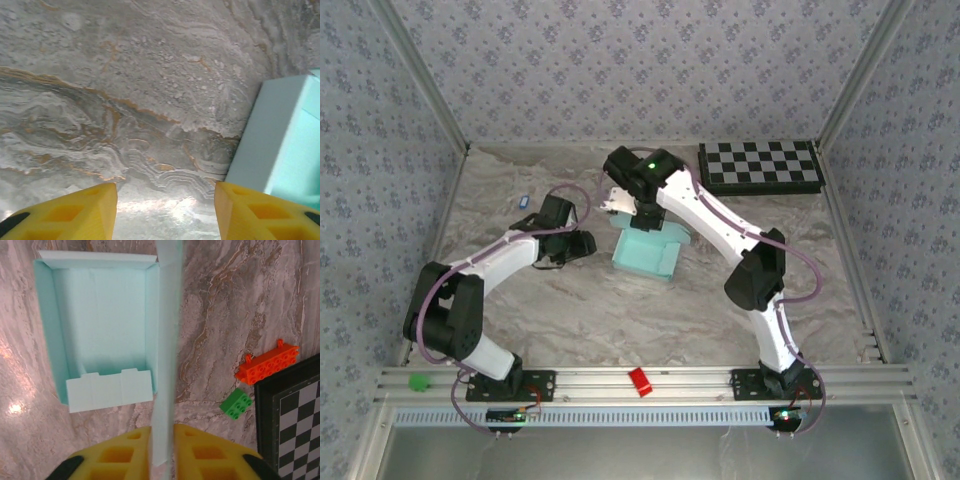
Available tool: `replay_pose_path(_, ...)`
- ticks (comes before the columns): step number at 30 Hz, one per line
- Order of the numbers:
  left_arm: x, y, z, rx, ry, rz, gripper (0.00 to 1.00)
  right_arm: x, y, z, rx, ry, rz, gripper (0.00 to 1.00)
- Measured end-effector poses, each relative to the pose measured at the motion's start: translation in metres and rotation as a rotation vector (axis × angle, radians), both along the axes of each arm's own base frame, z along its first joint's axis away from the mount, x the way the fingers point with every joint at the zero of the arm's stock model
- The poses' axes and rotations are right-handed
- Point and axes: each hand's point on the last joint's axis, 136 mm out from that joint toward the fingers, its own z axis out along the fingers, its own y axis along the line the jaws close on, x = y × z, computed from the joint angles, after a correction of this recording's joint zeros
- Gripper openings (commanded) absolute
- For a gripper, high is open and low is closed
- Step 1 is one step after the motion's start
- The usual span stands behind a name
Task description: Fold the paper box
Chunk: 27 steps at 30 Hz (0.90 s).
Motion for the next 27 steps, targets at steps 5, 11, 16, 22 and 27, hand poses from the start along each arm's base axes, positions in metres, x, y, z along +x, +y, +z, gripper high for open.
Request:
replay_pose_path(5,-0.001,-0.01,-0.002,-0.049,-0.01,-0.016,0.53,0.001,0.005,0.008,0.015,-0.026,0.008,0.4)
replay_pose_path(11,0.0,-0.02,0.0,-0.1,-0.023,-0.032,0.5,0.012,0.012,0.031,0.093,-0.098,-0.029,0.48)
replay_pose_path(16,0.003,-0.028,0.004,-0.131,-0.039,-0.041,0.45,0.018,-0.003,0.051,0.194,-0.15,-0.157,0.49)
replay_pose_path(22,0.004,-0.034,-0.016,-0.137,0.007,-0.028,0.32,0.007,-0.077,0.068,0.382,-0.205,-0.487,0.51)
replay_pose_path(27,0.006,-0.037,-0.035,-0.123,0.061,-0.018,0.26,-0.027,-0.144,0.047,0.565,-0.203,-0.802,0.55)
